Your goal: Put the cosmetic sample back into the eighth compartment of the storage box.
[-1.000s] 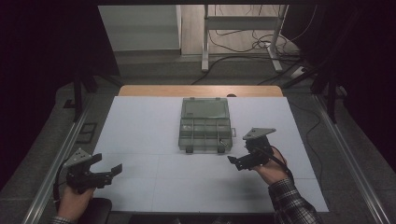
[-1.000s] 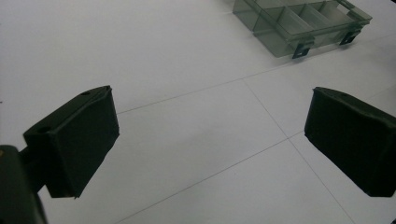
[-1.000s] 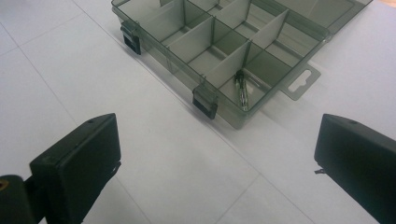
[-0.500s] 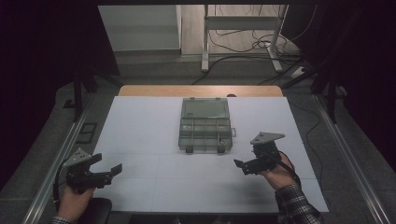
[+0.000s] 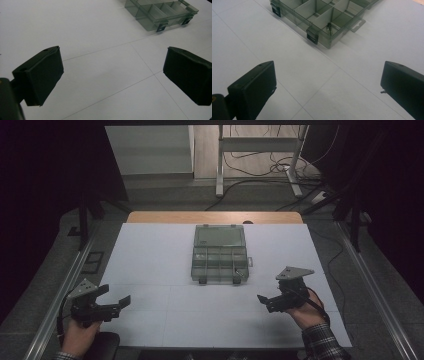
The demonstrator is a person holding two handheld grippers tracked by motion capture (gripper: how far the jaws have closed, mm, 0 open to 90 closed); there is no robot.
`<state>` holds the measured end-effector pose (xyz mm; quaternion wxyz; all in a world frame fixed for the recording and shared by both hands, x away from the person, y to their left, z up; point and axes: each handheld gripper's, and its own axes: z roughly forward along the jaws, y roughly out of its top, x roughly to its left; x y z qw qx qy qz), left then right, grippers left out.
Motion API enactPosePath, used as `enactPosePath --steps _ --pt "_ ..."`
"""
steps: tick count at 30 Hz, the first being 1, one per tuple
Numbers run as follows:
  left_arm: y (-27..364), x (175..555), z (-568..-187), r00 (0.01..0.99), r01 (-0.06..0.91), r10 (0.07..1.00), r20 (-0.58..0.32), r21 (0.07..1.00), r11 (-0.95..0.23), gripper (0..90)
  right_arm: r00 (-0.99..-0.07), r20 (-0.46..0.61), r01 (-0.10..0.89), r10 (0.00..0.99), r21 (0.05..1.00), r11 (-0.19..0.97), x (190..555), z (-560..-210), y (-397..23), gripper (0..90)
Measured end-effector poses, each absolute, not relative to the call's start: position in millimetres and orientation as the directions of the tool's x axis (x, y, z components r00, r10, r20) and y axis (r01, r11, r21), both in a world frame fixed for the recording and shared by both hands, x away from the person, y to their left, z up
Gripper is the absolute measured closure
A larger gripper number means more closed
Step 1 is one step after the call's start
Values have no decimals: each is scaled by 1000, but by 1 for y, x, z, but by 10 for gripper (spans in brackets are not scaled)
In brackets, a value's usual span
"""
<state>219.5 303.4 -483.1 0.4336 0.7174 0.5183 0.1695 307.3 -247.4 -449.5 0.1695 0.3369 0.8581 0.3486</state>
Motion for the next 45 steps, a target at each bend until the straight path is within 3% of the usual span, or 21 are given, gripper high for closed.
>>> enactPosePath --steps 45 --pt "303 220 -483 404 598 892 -205 797 -87 35 -596 6 541 803 742 395 280 -457 -303 0"
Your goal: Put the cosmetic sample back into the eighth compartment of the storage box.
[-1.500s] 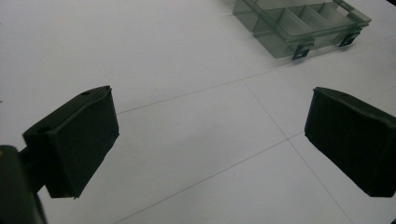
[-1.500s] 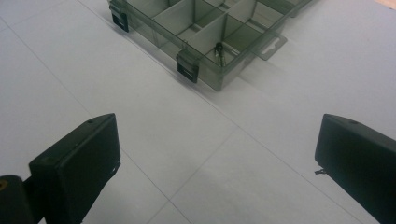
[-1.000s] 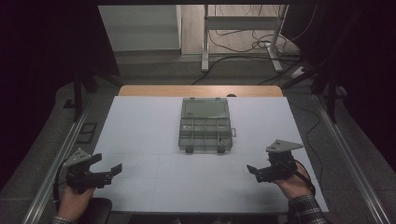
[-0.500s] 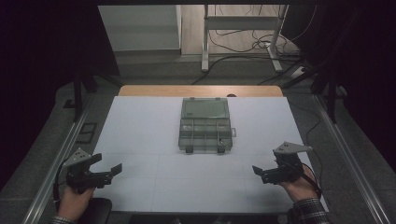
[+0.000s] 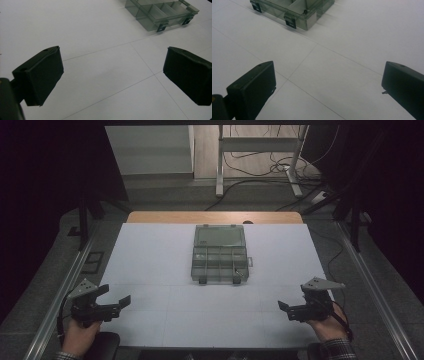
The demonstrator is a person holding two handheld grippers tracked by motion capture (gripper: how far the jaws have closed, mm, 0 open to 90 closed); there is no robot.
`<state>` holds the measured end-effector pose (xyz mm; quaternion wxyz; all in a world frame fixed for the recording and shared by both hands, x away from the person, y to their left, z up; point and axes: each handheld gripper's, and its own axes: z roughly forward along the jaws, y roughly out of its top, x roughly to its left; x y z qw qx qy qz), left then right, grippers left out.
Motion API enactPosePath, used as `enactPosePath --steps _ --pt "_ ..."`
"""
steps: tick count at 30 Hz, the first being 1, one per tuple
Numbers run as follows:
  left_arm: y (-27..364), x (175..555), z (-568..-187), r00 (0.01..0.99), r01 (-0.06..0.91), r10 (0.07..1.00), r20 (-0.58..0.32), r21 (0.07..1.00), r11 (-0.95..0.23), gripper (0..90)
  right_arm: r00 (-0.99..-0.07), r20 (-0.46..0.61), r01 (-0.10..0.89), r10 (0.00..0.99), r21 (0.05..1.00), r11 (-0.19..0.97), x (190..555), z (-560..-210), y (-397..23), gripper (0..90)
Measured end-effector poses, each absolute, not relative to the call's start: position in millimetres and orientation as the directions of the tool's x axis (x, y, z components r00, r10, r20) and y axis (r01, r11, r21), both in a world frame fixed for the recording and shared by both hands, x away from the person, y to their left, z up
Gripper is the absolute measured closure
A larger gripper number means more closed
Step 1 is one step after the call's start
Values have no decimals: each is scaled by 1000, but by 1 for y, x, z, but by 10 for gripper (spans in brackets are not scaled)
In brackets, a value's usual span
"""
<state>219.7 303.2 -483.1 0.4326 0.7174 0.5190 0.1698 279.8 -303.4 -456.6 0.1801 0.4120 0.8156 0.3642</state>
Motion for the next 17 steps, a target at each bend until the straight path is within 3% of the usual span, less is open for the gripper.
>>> enactPosePath --steps 17 --pt "303 220 -483 406 597 891 -203 797 -90 35 -550 5 574 835 728 374 270 -467 -315 0"
